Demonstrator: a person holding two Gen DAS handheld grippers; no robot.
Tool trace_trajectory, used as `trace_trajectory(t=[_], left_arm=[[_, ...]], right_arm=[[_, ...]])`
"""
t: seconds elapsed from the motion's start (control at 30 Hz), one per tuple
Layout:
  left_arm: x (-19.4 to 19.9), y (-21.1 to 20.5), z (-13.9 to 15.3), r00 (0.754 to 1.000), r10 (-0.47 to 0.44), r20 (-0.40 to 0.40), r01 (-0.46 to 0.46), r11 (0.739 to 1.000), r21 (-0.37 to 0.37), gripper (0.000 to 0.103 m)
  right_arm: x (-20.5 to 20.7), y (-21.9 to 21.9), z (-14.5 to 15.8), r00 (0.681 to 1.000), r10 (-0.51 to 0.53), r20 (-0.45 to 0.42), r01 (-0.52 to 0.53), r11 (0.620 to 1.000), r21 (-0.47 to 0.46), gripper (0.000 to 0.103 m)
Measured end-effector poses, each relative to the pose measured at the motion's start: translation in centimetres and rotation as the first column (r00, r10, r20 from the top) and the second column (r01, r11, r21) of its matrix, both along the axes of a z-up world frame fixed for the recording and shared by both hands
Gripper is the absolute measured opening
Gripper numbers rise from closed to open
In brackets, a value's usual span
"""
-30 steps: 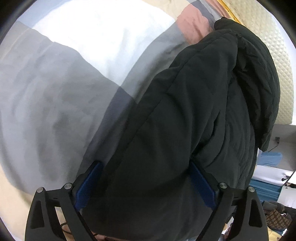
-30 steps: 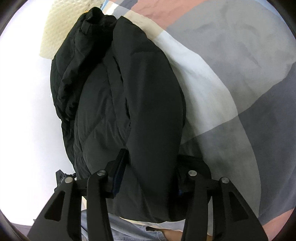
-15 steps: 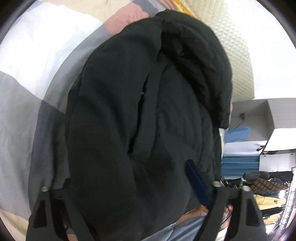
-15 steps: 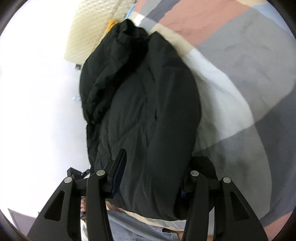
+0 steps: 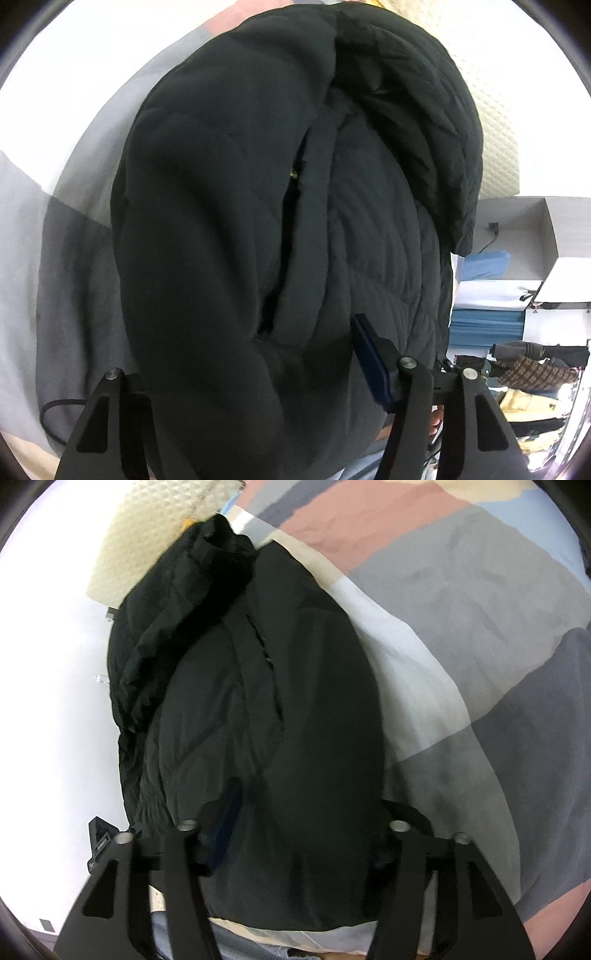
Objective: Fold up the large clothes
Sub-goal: 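Close the left gripper on the hem while the right gripper keeps holding it, then lift the hem with both grippers and fold it over toward the collar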
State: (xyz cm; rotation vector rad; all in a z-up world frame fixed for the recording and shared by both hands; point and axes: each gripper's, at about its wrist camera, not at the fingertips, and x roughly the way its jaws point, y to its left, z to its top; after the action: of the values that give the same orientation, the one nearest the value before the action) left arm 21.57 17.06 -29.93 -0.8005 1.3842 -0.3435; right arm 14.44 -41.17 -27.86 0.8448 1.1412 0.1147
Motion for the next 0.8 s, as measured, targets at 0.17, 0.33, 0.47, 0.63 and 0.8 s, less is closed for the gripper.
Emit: trace_trajectory(t=[0.17, 0.33, 0.47, 0.63, 0.8], left_arm=[[-0.1, -0.4, 0.3, 1.000, -0.018, 0.023, 0.017, 1.000, 0.023, 0.058], [0.0, -0.8, 0.4, 0.999, -0.014, 0.049, 0.013, 1.000, 0.015, 0.043], [-0.3, -1.7, 1.1, 0.996, -0.039, 0.074, 0.032, 0.994, 0.102, 0.037], [-0.8, -1.6, 2.2, 0.993, -0.028, 0.119, 0.015, 0.994, 0.105, 0.023], [-1.7, -1.3, 4.0, 0.985, 0.026, 0.169, -0.042, 0.995, 0.095, 0.016]], right_arm=[[0.0, 1.5, 0.0, 1.000, 0.005, 0.006, -0.005, 0.995, -0.096, 0.064], [0.2, 1.9, 0.0, 1.000, 0.003, 0.025, -0.001, 0.998, -0.062, 0.067], [0.4, 3.1, 0.8, 0.995, 0.077, 0.067, -0.073, 0.995, -0.064, 0.066], [-0.4, 2.9, 2.4, 0.989, 0.052, 0.140, -0.040, 0.995, -0.089, 0.025], [-1.4, 0.9, 3.2, 0.981, -0.035, 0.189, 0.037, 0.999, -0.007, 0.009]])
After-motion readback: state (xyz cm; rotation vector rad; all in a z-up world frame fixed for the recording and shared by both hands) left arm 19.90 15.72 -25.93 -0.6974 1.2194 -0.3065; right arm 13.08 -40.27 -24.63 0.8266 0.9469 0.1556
